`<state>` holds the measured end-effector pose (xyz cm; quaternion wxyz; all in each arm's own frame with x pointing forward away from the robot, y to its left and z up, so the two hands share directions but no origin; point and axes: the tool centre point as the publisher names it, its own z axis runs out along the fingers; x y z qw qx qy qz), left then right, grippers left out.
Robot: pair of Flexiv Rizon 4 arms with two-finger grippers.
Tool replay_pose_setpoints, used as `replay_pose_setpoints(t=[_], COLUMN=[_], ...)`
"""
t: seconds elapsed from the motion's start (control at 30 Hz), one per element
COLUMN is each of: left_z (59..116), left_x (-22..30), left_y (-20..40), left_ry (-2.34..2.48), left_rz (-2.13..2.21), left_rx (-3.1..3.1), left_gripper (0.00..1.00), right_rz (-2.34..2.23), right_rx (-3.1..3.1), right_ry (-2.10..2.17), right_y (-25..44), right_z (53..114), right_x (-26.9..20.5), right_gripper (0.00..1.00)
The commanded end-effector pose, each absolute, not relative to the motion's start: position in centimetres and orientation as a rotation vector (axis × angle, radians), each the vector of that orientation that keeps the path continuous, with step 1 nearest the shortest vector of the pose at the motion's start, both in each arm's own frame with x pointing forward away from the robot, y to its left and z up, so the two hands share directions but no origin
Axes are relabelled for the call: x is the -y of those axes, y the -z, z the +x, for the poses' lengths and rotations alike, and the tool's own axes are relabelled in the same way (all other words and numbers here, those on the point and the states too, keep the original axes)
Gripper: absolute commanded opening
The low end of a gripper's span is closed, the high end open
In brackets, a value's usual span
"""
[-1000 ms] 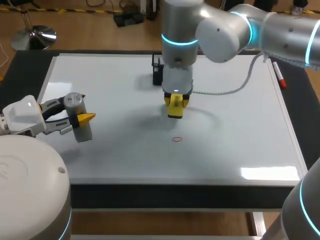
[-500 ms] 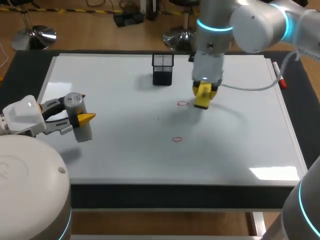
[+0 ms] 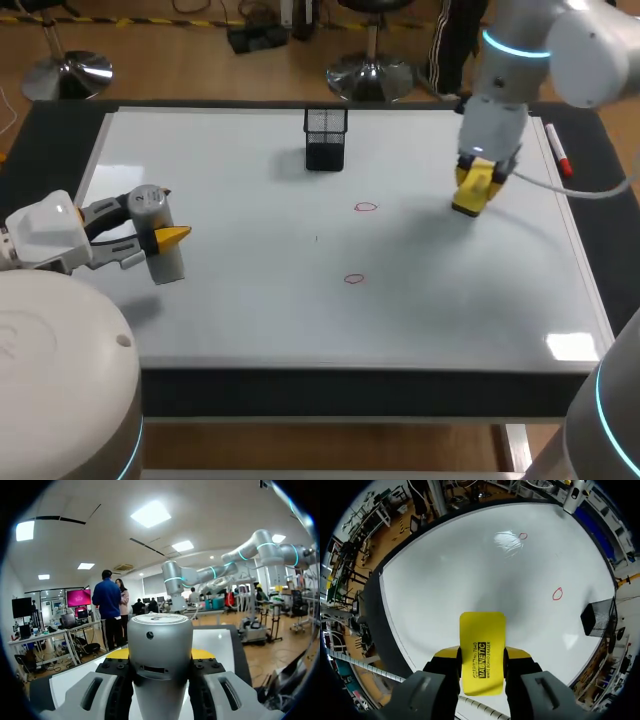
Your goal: Pick up the inspection probe, press it on each red-marked spot on the whiteboard one by one, put down the probe, pick up the eraser, and wipe off all the red marks.
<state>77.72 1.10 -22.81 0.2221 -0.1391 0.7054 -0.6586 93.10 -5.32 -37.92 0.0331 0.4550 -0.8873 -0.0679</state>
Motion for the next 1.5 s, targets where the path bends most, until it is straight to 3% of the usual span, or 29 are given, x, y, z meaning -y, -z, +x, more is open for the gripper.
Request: replay_pose_setpoints(t=[0.03, 0.37, 1.17, 1.5], left_z=[77.7, 77.7, 77.7, 81.2], left_x=[-1.0, -1.0, -1.0, 2.0], left_y=[22.7, 22.7, 22.7, 20.5], left_ry=[1.818, 1.818, 1.818, 1.866], left_rz=[-0.385, -0.385, -0.385, -0.217], left_rx=[-1.946, -1.946, -1.946, -1.982], left_gripper=[0.0, 0.0, 0.0, 0.0], right_rz=[1.369, 1.258, 1.235, 1.235], right_rx=[2.8, 2.843, 2.873, 2.873], right_ry=[0.264, 0.281, 0.297, 0.297], right_y=[38.0, 38.8, 38.8, 38.8], right_z=[91.8, 90.7, 90.6, 90.6], right_x=[8.7, 11.6, 12.1, 12.1], right_gripper=[0.0, 0.0, 0.0, 0.0])
